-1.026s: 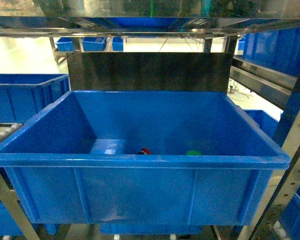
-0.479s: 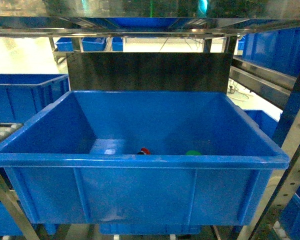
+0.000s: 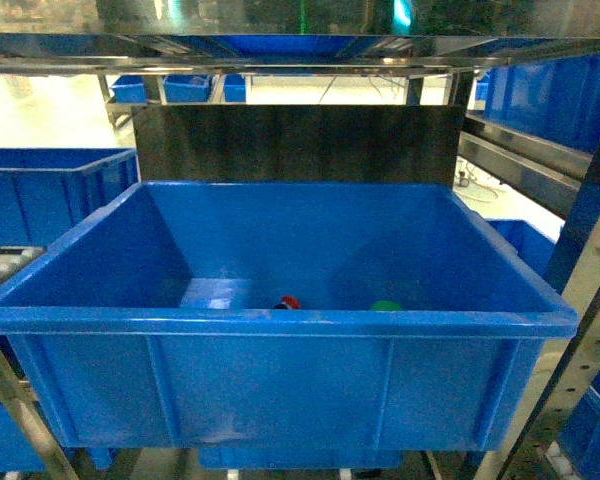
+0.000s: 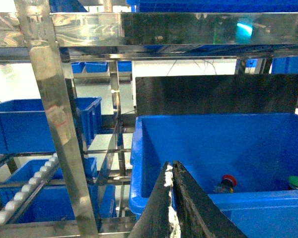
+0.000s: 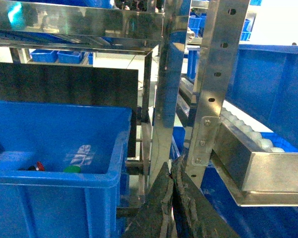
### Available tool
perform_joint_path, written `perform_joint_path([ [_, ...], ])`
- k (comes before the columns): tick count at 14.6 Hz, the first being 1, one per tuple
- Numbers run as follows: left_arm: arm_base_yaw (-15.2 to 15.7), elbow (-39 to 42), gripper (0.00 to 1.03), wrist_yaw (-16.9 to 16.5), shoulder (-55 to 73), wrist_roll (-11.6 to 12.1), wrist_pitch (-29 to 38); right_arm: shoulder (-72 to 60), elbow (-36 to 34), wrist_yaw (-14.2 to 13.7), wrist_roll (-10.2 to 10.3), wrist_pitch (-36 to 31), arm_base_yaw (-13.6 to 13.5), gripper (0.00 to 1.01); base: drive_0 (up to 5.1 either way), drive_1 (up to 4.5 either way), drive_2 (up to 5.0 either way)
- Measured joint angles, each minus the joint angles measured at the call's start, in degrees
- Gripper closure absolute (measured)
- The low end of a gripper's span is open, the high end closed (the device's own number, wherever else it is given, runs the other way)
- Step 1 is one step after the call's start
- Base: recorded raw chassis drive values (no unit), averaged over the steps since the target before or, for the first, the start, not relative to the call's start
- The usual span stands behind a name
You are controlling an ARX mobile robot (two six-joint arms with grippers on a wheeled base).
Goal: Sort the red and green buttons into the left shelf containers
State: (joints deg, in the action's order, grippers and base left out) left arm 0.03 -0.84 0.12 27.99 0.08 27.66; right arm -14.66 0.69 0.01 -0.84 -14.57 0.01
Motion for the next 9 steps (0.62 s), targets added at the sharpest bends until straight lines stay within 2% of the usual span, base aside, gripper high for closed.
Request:
perform_joint_path([
  [5, 0.0, 0.0, 1.01, 0.0, -9.7, 0.0, -9.35, 5.55, 0.02, 0.0, 0.0, 5.9, 0.0, 0.99, 0.0, 0.0, 0.0],
  [6, 0.0, 0.0, 1.01, 0.04, -11.23, 0.0, -10.78, 11.76, 0.04, 0.02, 0.0, 14.73, 0.0, 0.99, 0.0, 0.0, 0.0],
  [9, 0.0, 0.0, 1.01, -0.13, -14.95, 0.0, -14.43, 14.4, 0.04, 0.0, 0.0, 14.97, 0.0, 0.99, 0.0, 0.0, 0.0],
])
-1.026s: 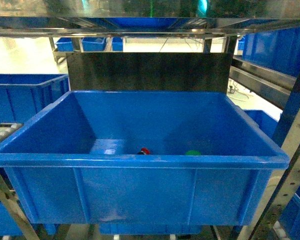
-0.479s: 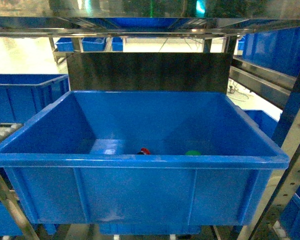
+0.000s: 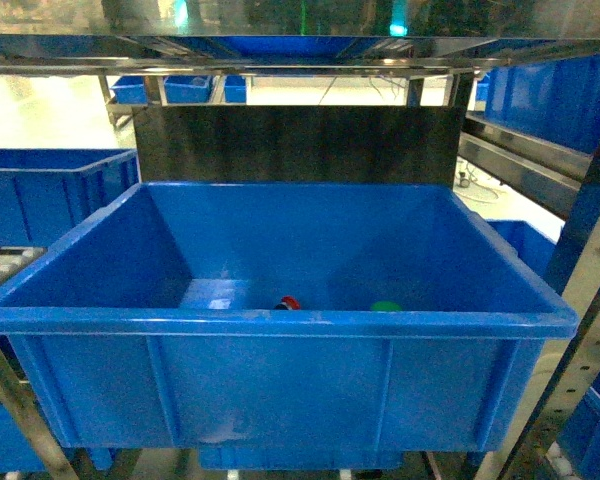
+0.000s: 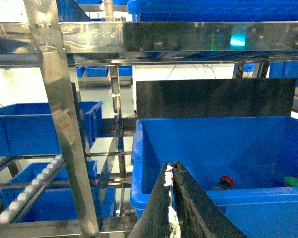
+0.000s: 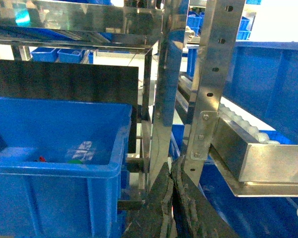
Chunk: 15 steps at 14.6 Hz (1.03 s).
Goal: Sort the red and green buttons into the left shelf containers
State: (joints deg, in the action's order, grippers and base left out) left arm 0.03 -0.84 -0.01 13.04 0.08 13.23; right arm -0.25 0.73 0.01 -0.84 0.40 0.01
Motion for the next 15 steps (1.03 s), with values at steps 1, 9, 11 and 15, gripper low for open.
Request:
perform_joint_path([
  [1, 0.0, 0.0, 1.01, -0.02, -1.01, 0.0, -1.14, 0.0, 0.0, 0.0, 0.0, -0.22, 0.0, 0.99, 0.0, 0.0, 0.0],
  [9, 0.0, 0.0, 0.69, 0.04, -12.46, -0.07, -13.46, 0.0, 0.0, 0.04, 0.0, -0.15, 0.0, 0.61, 0.0, 0.0, 0.0],
  [11, 0.0, 0.0, 0.44, 0.02, -12.46, -0.07, -13.46, 0.0, 0.0, 0.04, 0.0, -0.13, 0.0, 0.35, 0.0, 0.0, 0.0],
  [15, 0.0, 0.0, 0.27, 0.02, -12.46, -0.07, -13.44, 0.0, 0.0, 0.04, 0.0, -0.15, 0.0, 0.17, 0.0, 0.0, 0.0],
])
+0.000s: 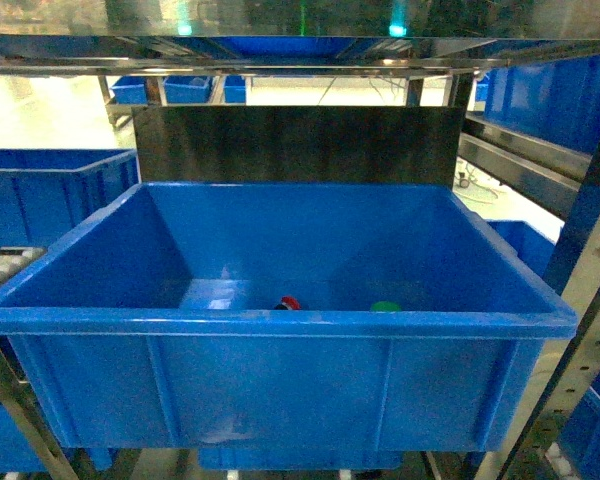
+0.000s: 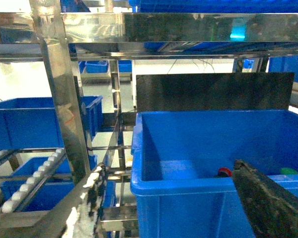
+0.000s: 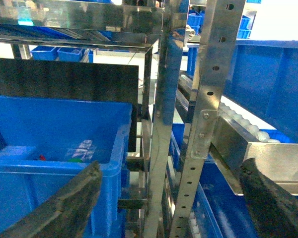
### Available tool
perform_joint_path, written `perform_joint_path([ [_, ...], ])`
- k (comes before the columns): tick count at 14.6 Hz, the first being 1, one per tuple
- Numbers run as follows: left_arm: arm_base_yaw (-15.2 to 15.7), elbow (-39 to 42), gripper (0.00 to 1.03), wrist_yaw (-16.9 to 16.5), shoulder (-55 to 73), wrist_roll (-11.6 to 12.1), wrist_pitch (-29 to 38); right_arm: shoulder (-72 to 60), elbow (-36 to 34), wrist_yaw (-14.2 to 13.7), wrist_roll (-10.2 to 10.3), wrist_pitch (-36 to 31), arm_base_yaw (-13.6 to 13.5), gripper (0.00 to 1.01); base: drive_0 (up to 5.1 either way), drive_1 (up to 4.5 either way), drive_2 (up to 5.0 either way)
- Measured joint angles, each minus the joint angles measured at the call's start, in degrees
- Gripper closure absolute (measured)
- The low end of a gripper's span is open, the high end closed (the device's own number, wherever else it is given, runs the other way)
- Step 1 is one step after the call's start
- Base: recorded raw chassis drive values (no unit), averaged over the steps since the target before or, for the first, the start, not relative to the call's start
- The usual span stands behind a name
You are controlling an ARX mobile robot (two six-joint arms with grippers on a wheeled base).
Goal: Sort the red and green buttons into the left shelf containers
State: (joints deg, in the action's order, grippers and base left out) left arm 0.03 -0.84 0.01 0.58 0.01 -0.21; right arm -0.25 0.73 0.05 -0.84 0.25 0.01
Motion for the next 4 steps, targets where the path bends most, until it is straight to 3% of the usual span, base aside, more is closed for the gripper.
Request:
perform_joint_path([
  [4, 0.0, 0.0, 0.11, 0.0, 0.0, 0.0, 0.0, 0.0, 0.0, 0.0, 0.0, 0.0, 0.0, 0.02, 0.0, 0.0, 0.0],
])
